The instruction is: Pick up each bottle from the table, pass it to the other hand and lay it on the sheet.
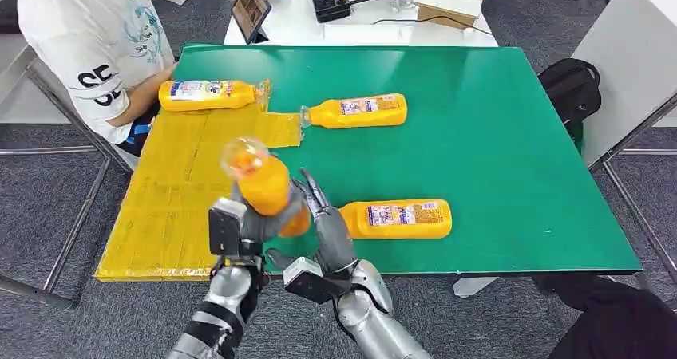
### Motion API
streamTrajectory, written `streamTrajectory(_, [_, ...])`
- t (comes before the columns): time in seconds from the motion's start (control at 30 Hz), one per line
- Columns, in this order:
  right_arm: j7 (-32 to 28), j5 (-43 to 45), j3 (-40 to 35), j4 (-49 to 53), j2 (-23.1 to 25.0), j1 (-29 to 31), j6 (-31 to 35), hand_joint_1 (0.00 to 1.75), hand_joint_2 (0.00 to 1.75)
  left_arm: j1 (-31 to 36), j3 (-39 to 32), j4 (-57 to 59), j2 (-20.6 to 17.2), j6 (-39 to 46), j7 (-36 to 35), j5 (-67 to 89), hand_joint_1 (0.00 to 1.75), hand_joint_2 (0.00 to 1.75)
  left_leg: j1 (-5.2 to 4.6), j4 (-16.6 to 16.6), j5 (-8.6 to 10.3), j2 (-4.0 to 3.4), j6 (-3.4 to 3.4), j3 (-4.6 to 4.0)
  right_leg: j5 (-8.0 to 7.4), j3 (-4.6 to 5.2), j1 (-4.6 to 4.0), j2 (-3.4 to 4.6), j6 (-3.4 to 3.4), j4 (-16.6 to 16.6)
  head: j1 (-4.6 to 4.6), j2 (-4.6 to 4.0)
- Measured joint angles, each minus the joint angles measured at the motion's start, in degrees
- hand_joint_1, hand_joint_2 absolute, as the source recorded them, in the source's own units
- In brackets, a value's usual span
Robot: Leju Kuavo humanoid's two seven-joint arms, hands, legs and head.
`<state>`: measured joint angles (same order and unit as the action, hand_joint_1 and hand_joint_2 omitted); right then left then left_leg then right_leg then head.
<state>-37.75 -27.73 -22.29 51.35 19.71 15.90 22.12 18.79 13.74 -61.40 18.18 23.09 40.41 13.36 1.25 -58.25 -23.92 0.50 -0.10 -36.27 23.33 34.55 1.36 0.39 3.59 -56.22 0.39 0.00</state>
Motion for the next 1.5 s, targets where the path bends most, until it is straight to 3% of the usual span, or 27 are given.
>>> streamTrajectory(0.17, [0.1, 2.1, -0.3, 7.2, -0.2, -1.2, -1.4, 0.0, 0.0, 4.0, -4.9, 0.0, -1.7, 7.3, -0.2, 3.1, 1.75, 1.75, 0.01, 0.0, 0.03, 0.01, -0.01, 0.02, 0.0, -0.01, 0.0, -0.01, 0.0, 0.0, 0.06, 0.0])
streamTrajectory(0.47, [-0.2, 4.1, -0.3, 10.1, -0.2, -1.6, -1.9, 0.0, 0.0, 6.1, -6.5, 0.8, -3.4, 13.8, -0.2, 6.9, 1.75, 1.75, -0.02, 0.0, 0.01, 0.01, 0.0, -0.02, 0.01, 0.0, 0.02, -0.01, 0.01, 0.0, 0.04, 0.0])
streamTrajectory(0.8, [-0.3, 5.4, -0.3, 12.2, -0.2, -2.0, -1.4, 0.0, 0.0, 7.8, -7.4, 4.1, -4.8, 16.4, -0.2, 9.9, 1.75, 1.75, -0.01, 0.0, 0.02, -0.01, -0.01, -0.02, 0.01, 0.02, 0.01, -0.01, 0.0, 0.0, 0.02, 0.0])
streamTrajectory(0.87, [-0.3, 6.6, -0.2, 13.0, -0.2, -2.2, -0.5, 0.0, 0.0, 8.7, -8.9, 5.9, -4.9, 16.7, -0.3, 17.1, 1.75, 1.75, -0.01, 0.0, 0.02, 0.0, -0.01, -0.02, 0.01, 0.02, 0.01, -0.01, 0.01, 0.0, 0.04, 0.0])
streamTrajectory(1.0, [-0.3, 9.6, 0.0, 16.0, -0.5, -2.9, 2.2, 0.0, 0.0, 10.5, -17.3, 10.0, -4.5, 16.9, -2.3, 49.0, 1.75, 1.75, -0.02, 0.0, 0.02, -0.03, -0.01, -0.01, 0.01, 0.02, 0.02, 0.01, 0.0, 0.0, 0.04, 0.0])
streamTrajectory(1.13, [-0.3, 9.7, 0.0, 16.1, -0.5, -2.9, 2.3, 0.0, 0.0, 10.6, -17.7, 10.2, -4.5, 16.9, -2.5, 50.5, 1.75, 1.75, -0.02, 0.0, 0.02, -0.04, -0.01, -0.01, 0.01, 0.02, 0.02, 0.01, 0.0, 0.0, 0.04, 0.0])
streamTrajectory(1.2, [-0.3, 10.6, 0.0, 17.7, -0.6, -3.2, 3.2, 0.0, 0.0, 10.8, -23.0, 11.9, -4.4, 16.9, -7.0, 67.7, 1.75, 1.75, -0.02, 0.0, 0.02, -0.1, -0.01, -0.01, 0.0, 0.08, 0.02, 0.04, 0.0, 0.0, 0.0, 0.0])
streamTrajectory(1.23, [-0.3, 11.9, 0.0, 18.7, -0.8, -3.5, 3.8, 0.0, 0.0, 11.3, -21.8, 14.6, -6.3, 16.9, -19.9, 75.4, 1.75, 1.75, 0.0, 0.0, 0.02, -0.16, -0.01, -0.01, 0.0, 0.12, 0.0, 0.04, 0.0, 0.0, 0.02, 0.0])
streamTrajectory(1.27, [-0.3, 12.5, -0.2, 19.4, -0.9, -3.6, 4.3, 0.0, 0.0, 12.5, -18.0, 18.1, -8.7, 16.9, -26.3, 76.0, 1.75, 1.75, 0.01, 0.0, 0.03, -0.14, -0.02, -0.01, 0.0, 0.13, -0.01, 0.04, 0.0, -0.1, 0.0, 0.0])
streamTrajectory(1.5, [-0.3, 13.5, -0.9, 20.8, -1.1, -4.0, 4.7, 0.0, 0.0, 16.5, -9.0, 29.2, -13.2, 16.9, -30.9, 76.5, 1.75, 1.75, 0.0, 0.0, 0.04, -0.14, -0.04, -0.03, 0.0, 0.11, 0.01, 0.04, 0.0, -0.1, 0.07, 0.0])
